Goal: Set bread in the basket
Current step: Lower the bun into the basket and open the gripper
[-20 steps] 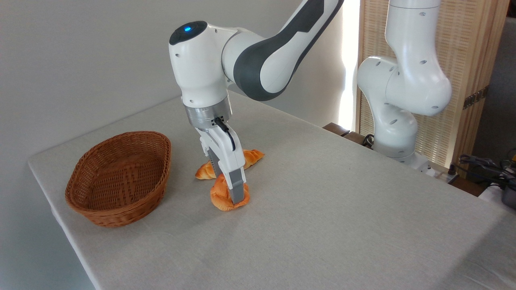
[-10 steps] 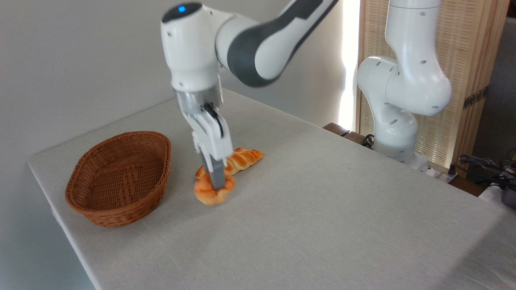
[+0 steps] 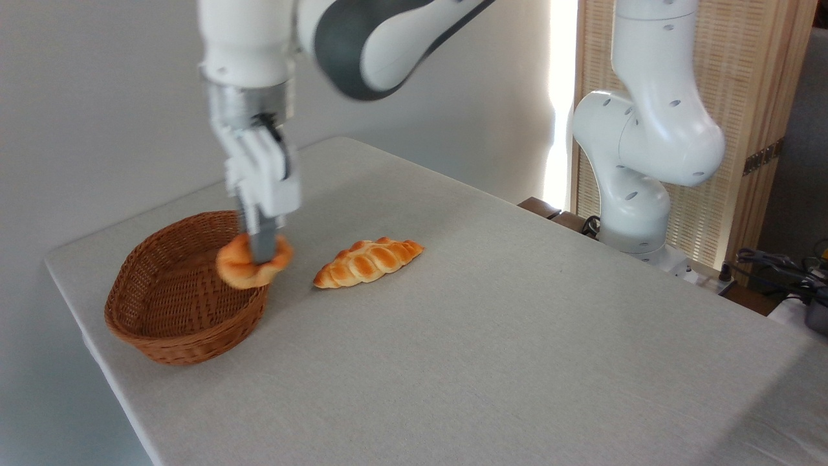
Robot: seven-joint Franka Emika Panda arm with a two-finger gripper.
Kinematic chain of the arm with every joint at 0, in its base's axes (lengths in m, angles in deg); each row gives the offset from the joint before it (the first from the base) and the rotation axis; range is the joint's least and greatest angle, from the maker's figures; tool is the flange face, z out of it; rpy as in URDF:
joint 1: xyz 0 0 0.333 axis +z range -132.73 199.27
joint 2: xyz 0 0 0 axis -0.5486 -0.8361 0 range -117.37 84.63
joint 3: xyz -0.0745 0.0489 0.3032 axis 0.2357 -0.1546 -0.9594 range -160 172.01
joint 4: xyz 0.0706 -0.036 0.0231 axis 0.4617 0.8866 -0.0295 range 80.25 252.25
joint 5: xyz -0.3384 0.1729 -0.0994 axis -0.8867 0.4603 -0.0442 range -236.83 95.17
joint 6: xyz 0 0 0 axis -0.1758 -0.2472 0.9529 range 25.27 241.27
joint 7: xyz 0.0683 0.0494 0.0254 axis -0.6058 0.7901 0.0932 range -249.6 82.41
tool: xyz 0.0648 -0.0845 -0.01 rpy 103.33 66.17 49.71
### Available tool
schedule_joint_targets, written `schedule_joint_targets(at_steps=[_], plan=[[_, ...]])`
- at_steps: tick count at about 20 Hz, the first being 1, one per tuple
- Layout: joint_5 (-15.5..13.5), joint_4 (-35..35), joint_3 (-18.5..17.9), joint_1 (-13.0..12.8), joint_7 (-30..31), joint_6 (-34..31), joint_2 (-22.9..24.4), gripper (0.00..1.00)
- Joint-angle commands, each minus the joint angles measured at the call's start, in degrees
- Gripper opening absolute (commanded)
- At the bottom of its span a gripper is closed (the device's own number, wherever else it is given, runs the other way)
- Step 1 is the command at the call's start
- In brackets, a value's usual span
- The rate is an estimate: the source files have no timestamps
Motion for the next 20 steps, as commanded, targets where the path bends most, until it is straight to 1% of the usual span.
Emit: schedule_joint_targets(at_steps=[1, 2, 3, 4, 5, 7, 8, 10, 11, 12, 15, 17, 20], plan=[[-0.03, -11.01, 3.18, -0.46, 7.56, 5.79, -13.71, 0.22], [0.76, -10.84, 3.45, -0.46, 7.65, 8.18, -14.24, 0.23], [0.86, -10.75, 3.45, -0.46, 7.74, 8.81, -14.34, 0.29], [0.68, -10.75, 3.54, -0.46, 8.0, 9.25, -14.51, 0.56], [0.6, -10.75, 3.54, -0.46, 8.7, 9.52, -14.69, 0.7], [0.59, -10.75, 3.54, -0.46, 9.15, 9.61, -14.69, 0.81], [0.68, -10.75, 3.54, -0.46, 9.15, 9.61, -14.78, 0.84], [0.86, -10.75, 3.8, -0.46, 9.15, 9.44, -14.78, 0.84], [0.86, -10.58, 4.24, -0.46, 9.06, 9.35, -14.78, 0.88], [0.86, -10.05, 5.02, -0.46, 8.97, 9.35, -14.78, 1.0], [0.95, -9.96, 5.56, -0.46, 8.8, 9.35, -15.48, 1.0], [0.95, -9.78, 6.79, -0.46, 8.71, 9.26, -15.74, 1.0], [0.95, -9.78, 7.05, -0.46, 8.71, 9.35, -15.92, 1.0]])
